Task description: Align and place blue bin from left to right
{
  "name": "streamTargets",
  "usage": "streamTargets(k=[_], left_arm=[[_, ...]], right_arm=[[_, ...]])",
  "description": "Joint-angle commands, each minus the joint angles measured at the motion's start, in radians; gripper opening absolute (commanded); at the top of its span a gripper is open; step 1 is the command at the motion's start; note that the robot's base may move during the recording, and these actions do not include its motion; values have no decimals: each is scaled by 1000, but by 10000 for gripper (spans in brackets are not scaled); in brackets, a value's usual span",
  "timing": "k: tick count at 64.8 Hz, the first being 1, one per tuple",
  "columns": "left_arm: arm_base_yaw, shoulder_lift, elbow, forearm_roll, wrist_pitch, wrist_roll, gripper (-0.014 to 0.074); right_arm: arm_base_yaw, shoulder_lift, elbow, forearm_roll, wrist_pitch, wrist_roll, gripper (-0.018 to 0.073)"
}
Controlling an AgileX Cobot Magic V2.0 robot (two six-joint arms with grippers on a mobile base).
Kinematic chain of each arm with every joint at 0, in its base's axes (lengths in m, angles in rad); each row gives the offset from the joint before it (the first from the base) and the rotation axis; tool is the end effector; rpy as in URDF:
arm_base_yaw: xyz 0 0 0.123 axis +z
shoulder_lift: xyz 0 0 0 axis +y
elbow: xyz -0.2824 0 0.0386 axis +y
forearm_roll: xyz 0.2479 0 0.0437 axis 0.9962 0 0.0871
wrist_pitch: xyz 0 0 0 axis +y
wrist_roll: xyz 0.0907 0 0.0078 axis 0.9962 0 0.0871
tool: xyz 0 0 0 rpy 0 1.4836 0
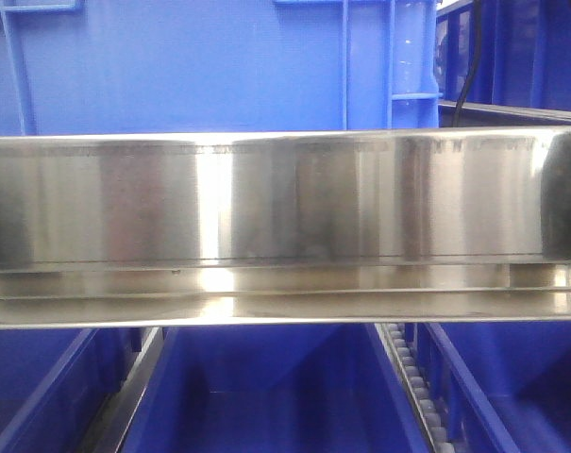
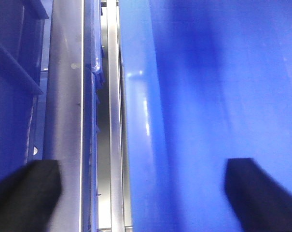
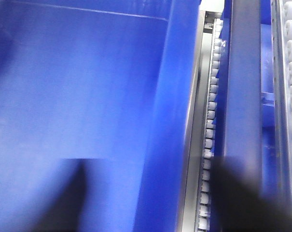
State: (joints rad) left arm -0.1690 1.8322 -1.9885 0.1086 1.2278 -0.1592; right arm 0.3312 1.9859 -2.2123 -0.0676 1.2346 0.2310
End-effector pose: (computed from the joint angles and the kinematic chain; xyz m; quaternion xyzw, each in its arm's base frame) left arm 0.3944 -0.0579 0.3922 0.0074 0.9559 0.0063 0.2936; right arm 0.4141 0.1362 0.3917 -0.0478 0.9459 0.0560 0.3159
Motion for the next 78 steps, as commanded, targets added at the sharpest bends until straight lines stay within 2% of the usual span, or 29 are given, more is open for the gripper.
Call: streamTargets(k=[1,5,9,26,46,66,78], left_arm=[[2,-4,-6,-8,-7,-1,300],[2,-4,-6,-11,-7,-1,108],[2,-4,-6,-13,-7,-1,-116],[-1,-6,-11,-19,-7,-1,-111],[-1,-43,-88,-47,-7,-1,-111],[-48,-102,-194,-43,-7,-1,-111],[-71,-110,-261,-43,-7,-1,-111]], right_arm=[[0,-3,3,-2,-14,-4,-22],[0,-3,3,-2,-14,-4,-167],[0,-3,3,-2,-14,-4,-151],[0,-7,3,-2,-14,-4,-151],[0,-57,3,-19,-14,-4,-151],[0,-151,-3,-58,-14,-4,-151],[0,-192,-69,-60,-14,-4,-151]])
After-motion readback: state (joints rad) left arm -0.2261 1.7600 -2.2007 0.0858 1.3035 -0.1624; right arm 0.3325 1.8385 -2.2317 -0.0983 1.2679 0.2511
